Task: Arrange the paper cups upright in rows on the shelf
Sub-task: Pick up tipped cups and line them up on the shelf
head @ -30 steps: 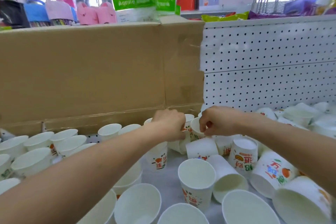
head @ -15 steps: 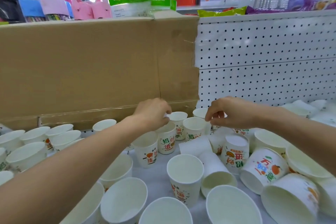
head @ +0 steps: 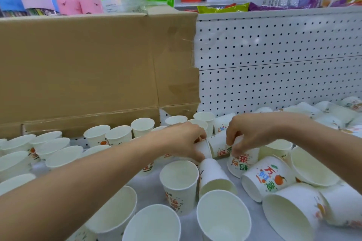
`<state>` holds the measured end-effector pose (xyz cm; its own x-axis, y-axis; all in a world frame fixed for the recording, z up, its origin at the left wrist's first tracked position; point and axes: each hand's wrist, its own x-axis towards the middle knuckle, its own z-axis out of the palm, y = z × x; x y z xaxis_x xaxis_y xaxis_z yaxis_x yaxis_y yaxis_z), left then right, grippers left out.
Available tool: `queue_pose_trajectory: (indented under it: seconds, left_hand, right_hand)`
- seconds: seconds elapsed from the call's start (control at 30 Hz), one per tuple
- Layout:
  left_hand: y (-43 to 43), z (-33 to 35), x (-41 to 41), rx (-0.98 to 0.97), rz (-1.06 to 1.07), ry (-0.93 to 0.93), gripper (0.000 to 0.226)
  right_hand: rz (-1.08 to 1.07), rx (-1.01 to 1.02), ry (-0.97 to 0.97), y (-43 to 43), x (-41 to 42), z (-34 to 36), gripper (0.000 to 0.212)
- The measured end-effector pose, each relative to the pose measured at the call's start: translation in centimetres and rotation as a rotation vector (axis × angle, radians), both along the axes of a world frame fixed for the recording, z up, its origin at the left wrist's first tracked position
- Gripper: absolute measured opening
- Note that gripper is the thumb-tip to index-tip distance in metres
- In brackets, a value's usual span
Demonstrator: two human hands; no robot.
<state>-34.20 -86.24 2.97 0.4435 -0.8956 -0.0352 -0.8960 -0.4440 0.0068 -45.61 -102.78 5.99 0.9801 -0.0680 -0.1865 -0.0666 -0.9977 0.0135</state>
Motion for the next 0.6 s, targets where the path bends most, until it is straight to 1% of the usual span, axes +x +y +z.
queue_pose_trajectory:
  seconds: [0.07,0.13,0.2,0.23,0.33,0.4,0.5,0.6]
  left_hand:
    - [-0.5,-0.3,-0.2,0.027,-0.013,-0.033,0.063]
    - [-0.9,-0.6,-0.2,0.038,-0.008,0.0,0.077]
    - [-1.2,-0.9,-0.3,0.036,0.003,0.025,0.081]
    - [-1.1,-1.0,-0.3,0.031,0.01,0.023,0.078]
    - [-0.4,-0.6,-0.1,0.003,0.056,0.037,0.071]
    - [0.7,0.0,0.3,-0.041,0.099,0.088,0.071]
    - [2.7,0.7,0.8,-0.151,0.152,0.165,0.069]
    - [4.0,0.5,1.0,-0.176,0.189,0.183,0.072]
  right_hand:
    - [0.035,-0.02,-0.076,0.2,0.7,-0.2,0.04]
    - [0.071,-0.119,-0.128,0.4,1.9,-0.4,0.053]
    - [0.024,-0.211,-0.061,0.4,3.2,-0.6,0.064]
    - [-0.029,-0.205,0.0,0.4,3.7,-0.6,0.068]
    - [-0.111,-0.171,0.148,0.3,5.1,-1.0,0.066]
    - [-0.122,-0.187,0.185,0.2,5.5,-1.3,0.062]
    - [-0.112,-0.184,0.171,0.0,5.3,-1.6,0.061]
    - [-0.078,-0.131,0.102,-0.5,5.2,-1.6,0.057]
